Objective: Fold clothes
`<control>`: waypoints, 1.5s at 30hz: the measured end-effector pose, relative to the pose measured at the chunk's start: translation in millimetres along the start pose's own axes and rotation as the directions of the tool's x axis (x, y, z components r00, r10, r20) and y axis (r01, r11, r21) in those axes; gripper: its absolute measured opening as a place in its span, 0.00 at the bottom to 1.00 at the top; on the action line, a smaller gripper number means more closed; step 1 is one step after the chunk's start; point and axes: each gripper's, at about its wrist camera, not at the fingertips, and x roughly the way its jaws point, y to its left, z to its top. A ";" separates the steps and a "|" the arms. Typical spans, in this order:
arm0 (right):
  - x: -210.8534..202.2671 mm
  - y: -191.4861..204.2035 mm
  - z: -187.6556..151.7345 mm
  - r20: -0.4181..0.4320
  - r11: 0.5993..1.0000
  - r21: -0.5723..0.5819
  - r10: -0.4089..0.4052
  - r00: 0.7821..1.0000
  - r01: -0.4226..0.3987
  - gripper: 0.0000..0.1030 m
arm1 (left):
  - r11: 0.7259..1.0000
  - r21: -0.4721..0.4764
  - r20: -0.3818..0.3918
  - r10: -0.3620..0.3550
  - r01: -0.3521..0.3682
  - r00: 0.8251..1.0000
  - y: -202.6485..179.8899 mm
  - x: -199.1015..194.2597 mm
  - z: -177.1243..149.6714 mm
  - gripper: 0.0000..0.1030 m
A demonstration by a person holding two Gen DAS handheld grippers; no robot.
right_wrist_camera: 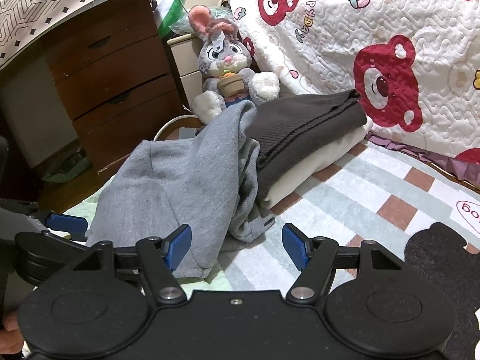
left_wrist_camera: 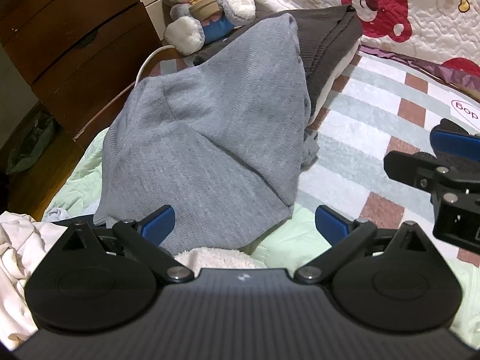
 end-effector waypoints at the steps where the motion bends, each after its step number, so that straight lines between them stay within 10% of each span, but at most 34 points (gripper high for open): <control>1: 0.0 0.1 0.0 0.001 1.000 0.000 0.000 1.000 0.000 0.69 | 1.000 -0.001 -0.003 0.000 0.000 1.000 -0.3 0.8 0.1 0.99; 28: 7.9 -0.9 -2.1 -0.004 1.000 -0.015 0.008 1.000 -0.008 0.69 | 0.998 -0.056 -0.022 0.030 -0.031 0.999 30.7 20.8 -3.0 1.00; 41: 112.3 -31.6 -3.0 -0.102 0.976 0.132 0.190 0.976 -0.176 0.69 | 0.965 -0.256 0.017 0.058 -0.052 0.998 117.5 63.3 -17.4 0.95; 45: 139.7 -30.8 -4.0 -0.124 0.965 0.158 0.231 0.965 -0.210 0.69 | 0.960 -0.269 0.022 0.089 -0.080 0.996 128.9 71.7 -17.5 0.77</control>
